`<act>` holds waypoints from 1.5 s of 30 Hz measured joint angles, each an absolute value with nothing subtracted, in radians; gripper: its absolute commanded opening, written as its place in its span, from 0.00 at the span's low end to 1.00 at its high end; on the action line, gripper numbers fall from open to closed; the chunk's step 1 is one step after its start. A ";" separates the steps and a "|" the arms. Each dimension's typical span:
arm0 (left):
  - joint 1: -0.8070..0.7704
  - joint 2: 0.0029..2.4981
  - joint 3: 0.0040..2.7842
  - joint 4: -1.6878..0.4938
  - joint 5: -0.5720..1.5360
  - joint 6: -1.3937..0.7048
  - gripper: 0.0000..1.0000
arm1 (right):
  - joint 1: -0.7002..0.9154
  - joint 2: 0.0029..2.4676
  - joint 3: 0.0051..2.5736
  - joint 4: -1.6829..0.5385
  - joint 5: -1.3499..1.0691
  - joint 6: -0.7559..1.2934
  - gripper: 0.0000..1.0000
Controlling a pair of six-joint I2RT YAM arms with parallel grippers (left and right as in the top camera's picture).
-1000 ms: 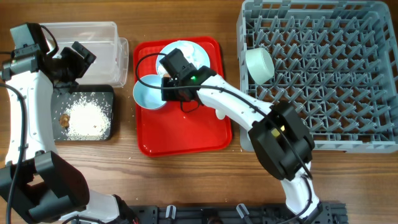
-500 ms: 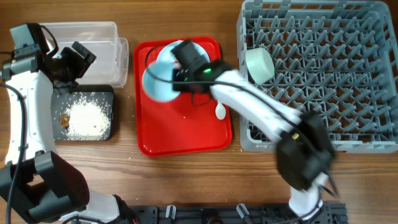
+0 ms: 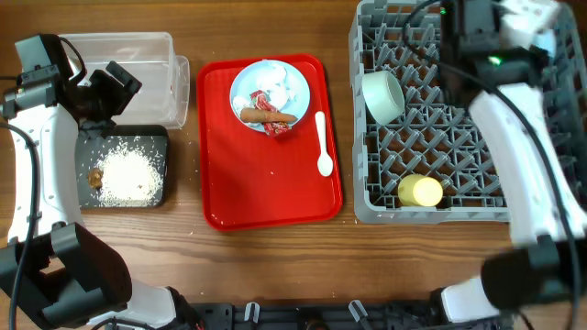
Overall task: Sort waste into correct bins and load items into the dishwasher rack
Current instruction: 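Carry the blue bowl into the dish rack and release it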
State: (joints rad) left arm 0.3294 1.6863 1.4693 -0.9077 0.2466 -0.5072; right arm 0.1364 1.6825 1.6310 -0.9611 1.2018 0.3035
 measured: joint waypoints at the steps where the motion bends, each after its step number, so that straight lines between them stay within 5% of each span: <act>1: 0.329 1.686 1.469 -0.908 0.247 -0.507 1.00 | 0.136 1.744 1.631 -0.938 1.202 0.224 0.04; 7: 0.329 1.686 1.469 -0.909 0.247 -0.507 1.00 | 0.139 1.995 1.629 -0.873 1.197 -0.053 0.04; 20: 0.329 1.686 1.469 -0.909 0.247 -0.507 1.00 | 0.236 1.998 1.633 -0.877 1.135 -0.126 0.04; 26: 0.329 1.686 1.469 -0.909 0.247 -0.507 1.00 | 0.237 2.004 1.631 -0.810 1.281 -0.175 0.04; 45: 0.329 1.686 1.469 -0.909 0.247 -0.507 1.00 | 0.184 2.024 1.631 -0.805 1.212 -0.208 0.04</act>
